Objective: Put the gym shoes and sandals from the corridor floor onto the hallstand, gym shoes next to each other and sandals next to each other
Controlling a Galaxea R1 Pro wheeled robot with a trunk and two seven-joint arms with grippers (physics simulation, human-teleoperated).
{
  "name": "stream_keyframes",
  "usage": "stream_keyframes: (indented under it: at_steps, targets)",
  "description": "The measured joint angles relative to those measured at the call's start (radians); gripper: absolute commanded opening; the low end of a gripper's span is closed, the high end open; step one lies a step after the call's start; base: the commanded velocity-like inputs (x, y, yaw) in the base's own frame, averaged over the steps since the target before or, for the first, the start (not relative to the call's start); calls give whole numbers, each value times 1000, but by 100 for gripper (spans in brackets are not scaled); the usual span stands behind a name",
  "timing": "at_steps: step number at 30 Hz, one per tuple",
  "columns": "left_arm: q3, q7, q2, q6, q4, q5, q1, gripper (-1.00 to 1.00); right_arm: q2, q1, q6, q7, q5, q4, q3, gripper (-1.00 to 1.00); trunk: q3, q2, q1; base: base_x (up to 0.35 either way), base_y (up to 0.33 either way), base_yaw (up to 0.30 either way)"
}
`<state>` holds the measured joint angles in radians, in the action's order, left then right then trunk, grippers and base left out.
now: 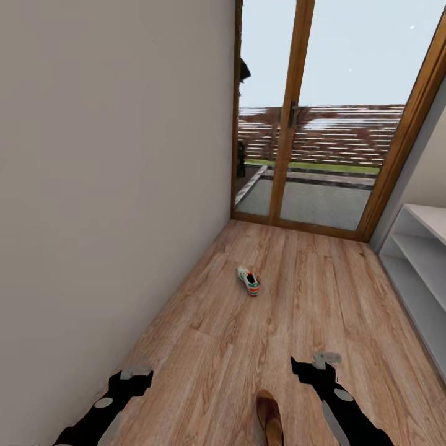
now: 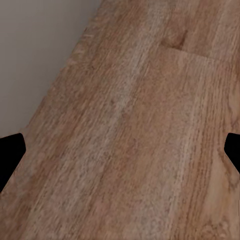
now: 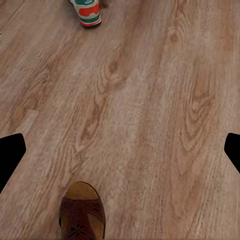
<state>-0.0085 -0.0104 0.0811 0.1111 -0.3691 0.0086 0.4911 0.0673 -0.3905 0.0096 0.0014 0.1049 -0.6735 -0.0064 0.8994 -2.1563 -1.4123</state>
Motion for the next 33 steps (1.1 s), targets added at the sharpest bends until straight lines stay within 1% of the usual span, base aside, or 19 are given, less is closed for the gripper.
stream_keyframes:
  at_steps: [3, 4, 7, 11, 22, 33]
  targets:
    - [1, -2, 0, -43, -1, 4, 62, 100, 0, -17, 20, 3, 1, 6, 1, 100, 10, -21, -11, 0, 0, 0]
    - [1, -2, -1, -50, 0, 5, 74, 100, 0, -19, 22, 4, 1, 7, 2, 100, 13, -28, -15, 0, 0, 0]
    - [2, -2, -6, -62, 0, 7, 101, 100, 0, -24, 25, 5, 1, 12, 5, 100, 22, -49, -27, 0, 0, 0]
    - [3, -3, -10, -68, 1, 7, 119, 100, -1, -26, 26, 6, 0, 30, 9, 100, 35, -77, -42, 0, 0, 0]
    - [5, -4, -11, -68, 4, 6, 128, 100, -2, -28, 27, 6, -1, 104, 13, 100, 69, -154, -84, 0, 0, 0]
    - [7, -3, -13, -59, 8, 10, 122, 100, -2, -28, 28, 6, 1, 113, 13, 100, 104, -231, -127, 0, 0, 0]
